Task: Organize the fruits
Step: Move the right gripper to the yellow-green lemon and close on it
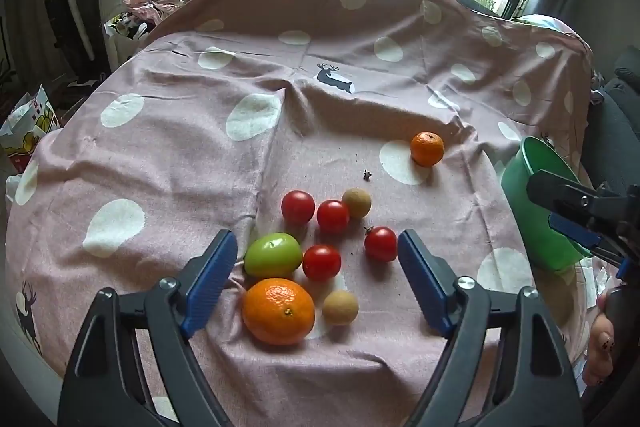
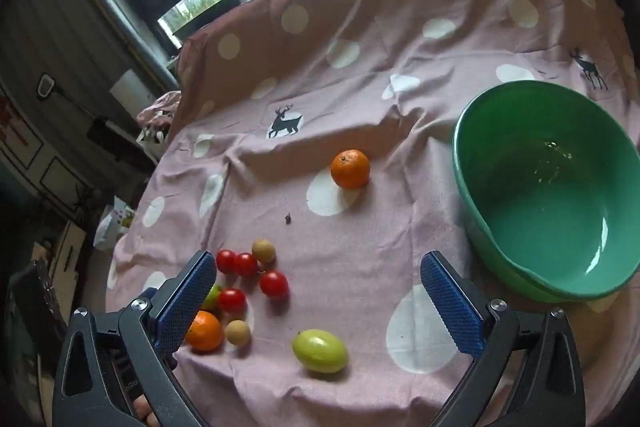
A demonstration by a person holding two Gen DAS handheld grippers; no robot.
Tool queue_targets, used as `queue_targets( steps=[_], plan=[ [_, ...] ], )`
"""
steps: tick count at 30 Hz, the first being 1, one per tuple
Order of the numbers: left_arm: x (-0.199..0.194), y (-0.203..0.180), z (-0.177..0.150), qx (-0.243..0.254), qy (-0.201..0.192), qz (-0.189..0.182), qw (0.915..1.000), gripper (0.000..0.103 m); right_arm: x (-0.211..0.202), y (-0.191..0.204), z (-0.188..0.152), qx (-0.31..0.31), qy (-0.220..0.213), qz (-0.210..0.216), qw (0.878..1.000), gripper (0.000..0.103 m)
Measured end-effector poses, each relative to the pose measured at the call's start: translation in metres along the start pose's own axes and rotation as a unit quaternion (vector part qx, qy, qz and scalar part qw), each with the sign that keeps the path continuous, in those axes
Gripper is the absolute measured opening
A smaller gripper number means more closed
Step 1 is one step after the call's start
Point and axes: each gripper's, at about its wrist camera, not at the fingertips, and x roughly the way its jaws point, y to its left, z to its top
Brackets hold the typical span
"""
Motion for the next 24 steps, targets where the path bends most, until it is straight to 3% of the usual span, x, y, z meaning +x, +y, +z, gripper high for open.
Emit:
queue_targets(
  steps=[5,13,24],
  plan=[
    [0.005,0.000,0.000,0.000,0.006,-0.015,0.9999,0.080,0.004,-0.002,0.001,-0.001,0.011,-0.011,1.000,0.098],
    [0.003,-0.001,-0.002,-0.001,0.012,-0.014,0.9998,0.078,0.015,0.005,-0.005,-0.035,0.018,-0.066,0.997,0.093],
    [0.001,0.001,0.000,-0.011,0.021,-0.037,0.9990,0.074,0.020,0.013,-0.010,-0.066,0.022,-0.086,0.994,0.093]
  ],
)
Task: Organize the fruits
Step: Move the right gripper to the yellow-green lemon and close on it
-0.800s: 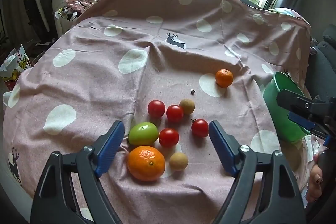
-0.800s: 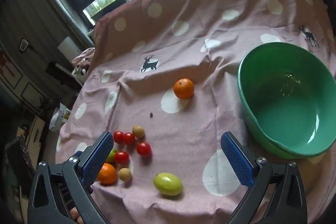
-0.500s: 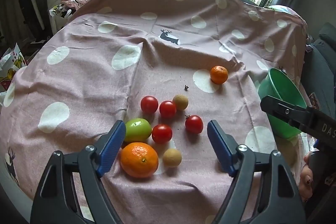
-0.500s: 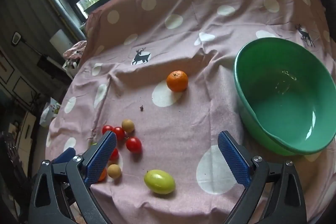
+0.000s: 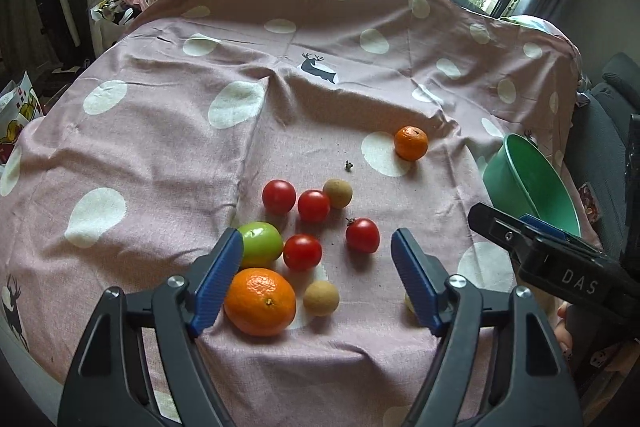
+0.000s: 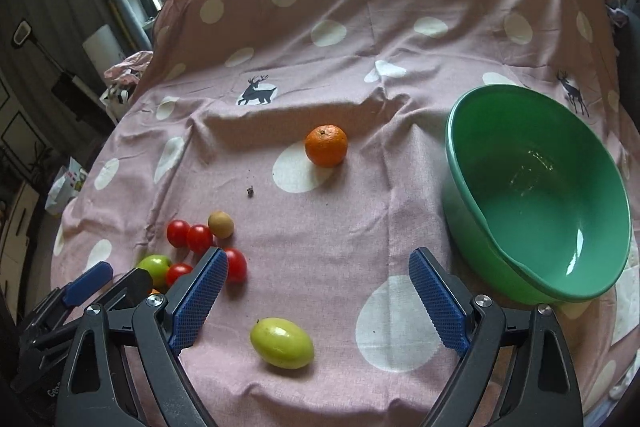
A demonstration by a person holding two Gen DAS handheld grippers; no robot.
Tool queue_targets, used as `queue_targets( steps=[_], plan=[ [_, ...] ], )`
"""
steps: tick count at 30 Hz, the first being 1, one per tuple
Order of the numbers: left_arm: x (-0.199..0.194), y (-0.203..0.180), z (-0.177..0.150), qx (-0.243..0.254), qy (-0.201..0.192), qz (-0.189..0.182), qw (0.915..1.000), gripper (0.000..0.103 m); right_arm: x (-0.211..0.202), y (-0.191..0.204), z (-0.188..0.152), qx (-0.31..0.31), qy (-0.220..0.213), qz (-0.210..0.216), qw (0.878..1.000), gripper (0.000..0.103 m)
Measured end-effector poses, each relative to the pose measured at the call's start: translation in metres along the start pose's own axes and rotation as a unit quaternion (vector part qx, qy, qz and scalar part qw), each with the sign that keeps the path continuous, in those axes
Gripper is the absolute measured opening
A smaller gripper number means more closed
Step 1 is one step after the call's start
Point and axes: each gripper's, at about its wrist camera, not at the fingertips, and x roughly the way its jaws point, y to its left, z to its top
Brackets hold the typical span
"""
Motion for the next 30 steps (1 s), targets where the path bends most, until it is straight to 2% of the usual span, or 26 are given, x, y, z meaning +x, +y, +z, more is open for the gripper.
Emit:
queue_targets(
  steps=[9,17,23,26,28,30],
  plan=[
    [0.001,-0.003,0.000,-0.002,0.018,-0.020,0.9996,0.073,-0.006,0.005,-0.001,-0.018,-0.006,-0.015,1.000,0.093],
    [0.005,-0.017,-0.005,0.026,0.050,-0.048,0.9973,0.073,-0.003,-0.001,-0.005,-0.011,0.004,-0.020,1.000,0.092],
    [0.008,-0.020,-0.007,0.026,0.058,-0.068,0.9956,0.069,-0.007,-0.010,-0.009,0.007,0.002,-0.012,1.000,0.091],
    [0.014,-0.022,-0.010,0.019,0.077,-0.088,0.9930,0.063,-0.003,-0.015,-0.013,0.021,0.018,0.018,0.999,0.081],
    [0.017,-0.023,-0.012,0.015,0.092,-0.102,0.9905,0.058,0.001,-0.018,-0.014,0.038,0.034,0.053,0.997,0.070],
    [0.021,-0.026,-0.014,0.015,0.104,-0.114,0.9880,0.055,0.006,-0.019,-0.014,0.052,0.053,0.078,0.994,0.065]
  ],
)
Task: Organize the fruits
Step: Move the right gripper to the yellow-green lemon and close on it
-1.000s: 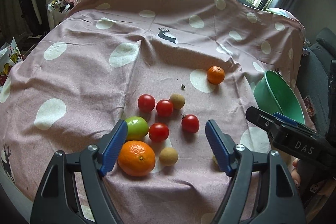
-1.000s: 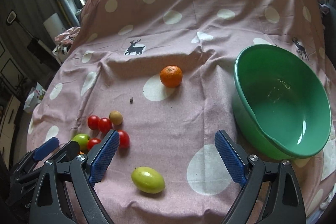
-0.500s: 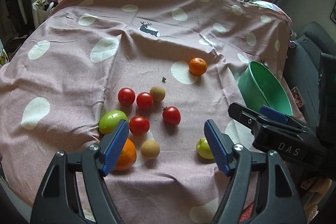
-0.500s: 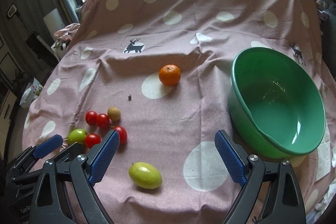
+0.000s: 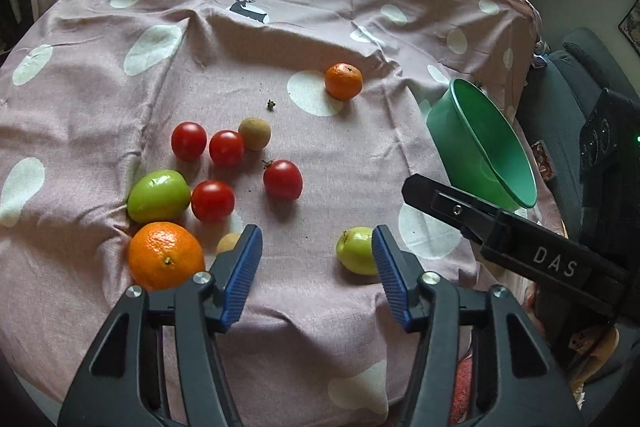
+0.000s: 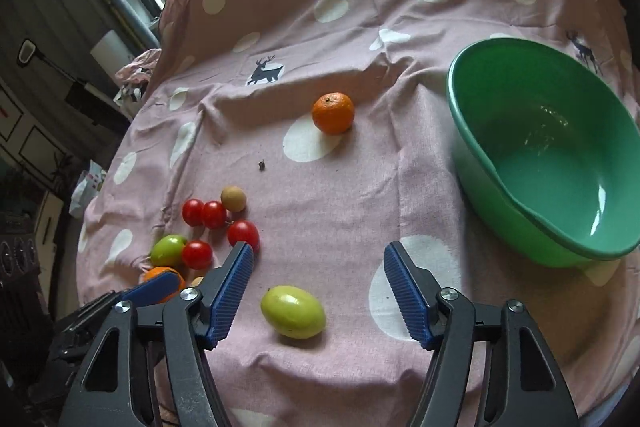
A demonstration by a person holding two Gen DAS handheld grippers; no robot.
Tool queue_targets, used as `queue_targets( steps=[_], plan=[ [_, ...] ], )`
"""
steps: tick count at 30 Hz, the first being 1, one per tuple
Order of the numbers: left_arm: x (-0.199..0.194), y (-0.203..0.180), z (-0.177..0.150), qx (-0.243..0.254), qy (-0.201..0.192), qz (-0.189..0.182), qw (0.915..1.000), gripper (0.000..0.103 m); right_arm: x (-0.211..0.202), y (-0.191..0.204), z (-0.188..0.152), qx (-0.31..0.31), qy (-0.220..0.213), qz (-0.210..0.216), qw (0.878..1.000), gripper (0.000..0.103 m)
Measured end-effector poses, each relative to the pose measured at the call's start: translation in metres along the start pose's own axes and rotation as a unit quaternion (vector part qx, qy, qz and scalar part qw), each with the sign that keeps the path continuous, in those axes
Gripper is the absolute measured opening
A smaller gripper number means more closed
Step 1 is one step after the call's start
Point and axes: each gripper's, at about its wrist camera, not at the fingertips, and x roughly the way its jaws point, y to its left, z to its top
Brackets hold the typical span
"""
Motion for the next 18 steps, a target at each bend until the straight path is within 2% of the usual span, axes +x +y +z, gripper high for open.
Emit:
queue_targets(
  steps=[2,5,9,12,18],
  plan=[
    [0.004,-0.002,-0.001,0.002,0.009,-0.011,0.9999,0.052,0.006,0.000,-0.001,0.010,0.013,0.022,1.000,0.065],
    [0.010,-0.006,-0.003,0.007,0.025,-0.020,0.9995,0.049,0.018,-0.001,-0.003,0.021,0.040,0.029,0.999,0.064],
    [0.019,-0.012,-0.007,0.019,0.046,-0.037,0.9981,0.044,0.029,-0.007,-0.005,0.037,0.066,0.040,0.996,0.056],
    [0.025,-0.019,-0.009,0.032,0.052,-0.032,0.9976,0.044,0.033,-0.011,-0.007,0.040,0.081,0.045,0.995,0.051],
    [0.037,-0.024,-0.014,0.041,0.069,-0.032,0.9962,0.043,0.037,-0.013,-0.008,0.036,0.096,0.060,0.993,0.051]
  ],
)
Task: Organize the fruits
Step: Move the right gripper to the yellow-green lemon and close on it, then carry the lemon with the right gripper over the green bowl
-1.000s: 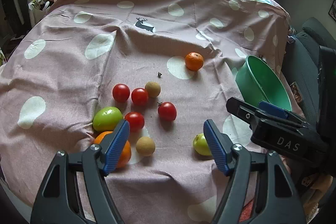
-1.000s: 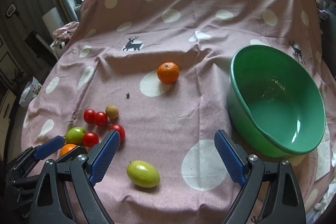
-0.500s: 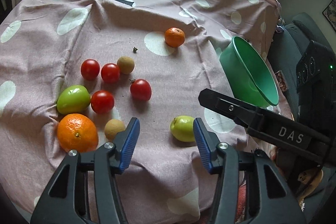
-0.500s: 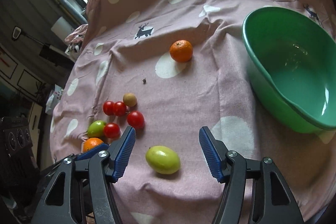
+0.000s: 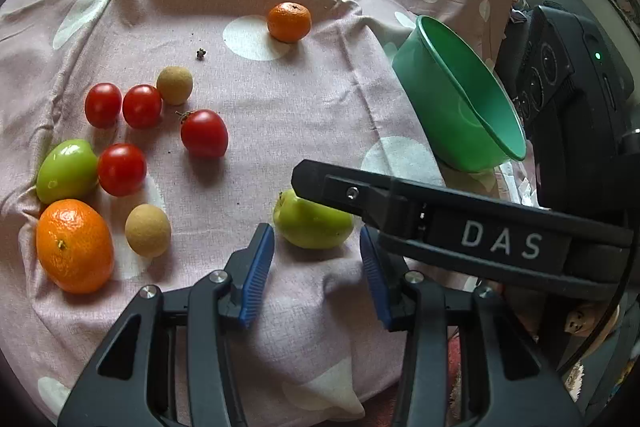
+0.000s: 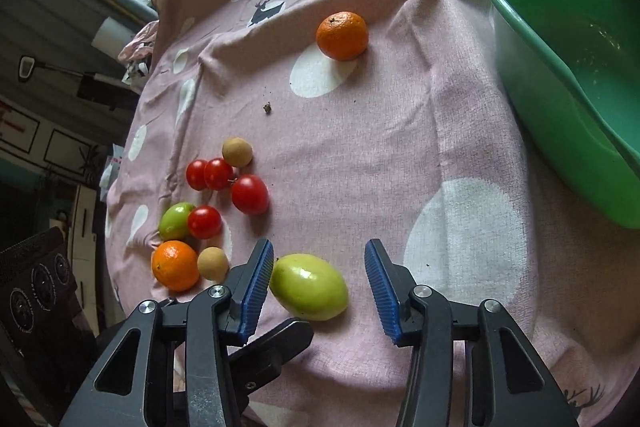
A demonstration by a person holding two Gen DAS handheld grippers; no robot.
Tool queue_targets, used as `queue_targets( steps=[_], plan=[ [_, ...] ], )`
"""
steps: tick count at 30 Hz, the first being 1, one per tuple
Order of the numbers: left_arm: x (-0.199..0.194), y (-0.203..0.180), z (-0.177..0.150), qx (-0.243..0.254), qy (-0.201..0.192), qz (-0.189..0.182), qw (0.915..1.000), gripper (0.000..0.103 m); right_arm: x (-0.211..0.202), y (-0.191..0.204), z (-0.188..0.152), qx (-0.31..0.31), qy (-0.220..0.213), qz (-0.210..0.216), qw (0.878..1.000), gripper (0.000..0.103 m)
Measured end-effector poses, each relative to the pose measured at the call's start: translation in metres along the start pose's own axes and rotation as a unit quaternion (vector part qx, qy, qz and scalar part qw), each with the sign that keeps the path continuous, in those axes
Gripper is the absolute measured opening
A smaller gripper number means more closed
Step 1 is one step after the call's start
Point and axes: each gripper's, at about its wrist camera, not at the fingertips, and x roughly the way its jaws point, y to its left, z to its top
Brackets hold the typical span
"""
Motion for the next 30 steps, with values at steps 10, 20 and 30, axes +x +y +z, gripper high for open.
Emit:
queue_targets(
  steps=[10,20,30],
  plan=[
    [0.015,-0.001,0.001,0.001,0.003,0.008,1.0000,0.042,0.011,0.005,-0.001,-0.021,0.020,0.001,1.000,0.049],
    [0.001,-0.012,0.005,0.016,-0.044,0.016,0.9988,0.040,0.002,0.011,0.000,-0.035,-0.006,0.001,0.999,0.044],
    [-0.025,-0.062,0.034,0.084,-0.111,0.007,0.9902,0.040,-0.060,0.009,0.015,-0.039,-0.111,0.002,0.993,0.044]
  ],
)
